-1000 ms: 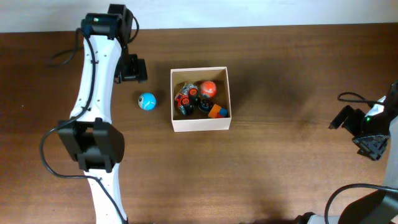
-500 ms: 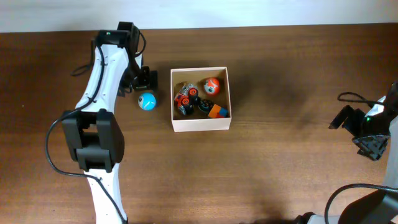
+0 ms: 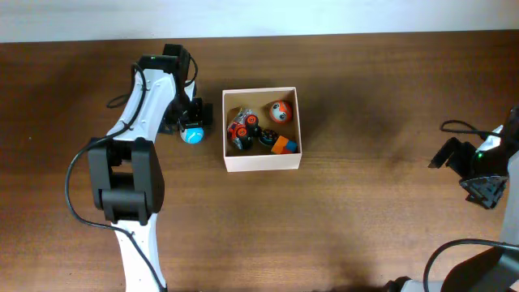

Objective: Pack container
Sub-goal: 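Move the left gripper back over the blue ball beside the box, then close the left gripper on the blue ball and lift it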

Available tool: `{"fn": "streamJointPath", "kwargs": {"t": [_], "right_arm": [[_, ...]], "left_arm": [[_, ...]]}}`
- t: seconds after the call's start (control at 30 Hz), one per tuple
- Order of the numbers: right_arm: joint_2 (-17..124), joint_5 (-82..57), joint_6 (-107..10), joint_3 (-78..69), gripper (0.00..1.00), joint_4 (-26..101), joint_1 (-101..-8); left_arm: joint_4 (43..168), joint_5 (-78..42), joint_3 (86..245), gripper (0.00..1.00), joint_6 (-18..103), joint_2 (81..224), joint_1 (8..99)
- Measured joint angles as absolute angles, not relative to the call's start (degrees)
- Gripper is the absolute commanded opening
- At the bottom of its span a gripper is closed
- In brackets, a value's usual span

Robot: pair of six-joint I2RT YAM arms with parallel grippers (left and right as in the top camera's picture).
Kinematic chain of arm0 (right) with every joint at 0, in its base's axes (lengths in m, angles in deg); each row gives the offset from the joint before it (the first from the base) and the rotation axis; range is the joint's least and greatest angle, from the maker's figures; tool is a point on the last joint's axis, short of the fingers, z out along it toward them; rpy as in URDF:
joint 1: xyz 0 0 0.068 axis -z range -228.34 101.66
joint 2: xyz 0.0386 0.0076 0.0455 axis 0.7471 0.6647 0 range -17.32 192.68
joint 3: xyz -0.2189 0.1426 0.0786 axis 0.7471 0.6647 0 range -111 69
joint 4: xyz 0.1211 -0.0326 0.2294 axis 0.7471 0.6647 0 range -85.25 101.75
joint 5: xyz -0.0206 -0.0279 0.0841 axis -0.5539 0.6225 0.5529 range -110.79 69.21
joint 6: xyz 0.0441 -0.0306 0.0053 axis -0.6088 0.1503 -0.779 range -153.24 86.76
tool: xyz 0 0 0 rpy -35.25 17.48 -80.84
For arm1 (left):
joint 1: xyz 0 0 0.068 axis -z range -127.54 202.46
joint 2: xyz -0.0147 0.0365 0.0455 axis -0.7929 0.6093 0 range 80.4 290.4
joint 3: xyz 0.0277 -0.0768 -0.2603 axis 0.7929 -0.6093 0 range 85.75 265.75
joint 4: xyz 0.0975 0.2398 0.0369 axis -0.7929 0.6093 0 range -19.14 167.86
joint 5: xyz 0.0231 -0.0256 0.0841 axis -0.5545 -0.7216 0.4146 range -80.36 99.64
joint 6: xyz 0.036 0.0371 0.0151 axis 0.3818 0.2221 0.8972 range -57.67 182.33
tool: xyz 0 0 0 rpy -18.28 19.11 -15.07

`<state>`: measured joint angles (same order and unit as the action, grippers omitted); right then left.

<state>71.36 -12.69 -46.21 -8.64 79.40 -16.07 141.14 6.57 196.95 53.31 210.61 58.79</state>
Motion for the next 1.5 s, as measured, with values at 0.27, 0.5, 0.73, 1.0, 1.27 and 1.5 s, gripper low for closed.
{"fn": "streamJointPath", "kwargs": {"t": [0.27,0.5,0.73,1.0,1.27,1.5], "right_arm": [[71.36,-12.69,-46.26,-8.64,0.99,79.42,-16.07],[71.36,-12.69,-46.26,-8.64,0.99,79.40,-16.07],[71.36,-12.69,-46.26,-8.64,0.99,79.42,-16.07],[71.36,-12.69,-46.24,-8.64,0.99,79.42,-16.07],[71.36,-12.69,-46.28,-8.64,0.99,79.42,-16.07],[71.36,-12.69,-46.26,-8.64,0.99,79.40,-16.07]], "left_arm": [[139.13,6.59,196.86,0.99,53.33,210.61,58.77],[138.89,6.57,195.51,0.99,53.33,211.00,58.77],[138.63,6.59,195.44,0.99,53.33,211.24,58.77],[138.26,6.59,195.44,0.99,53.33,212.23,58.77],[137.60,7.07,195.40,0.99,53.33,214.76,58.77],[137.41,7.29,195.40,0.99,53.36,214.79,58.77]]}}
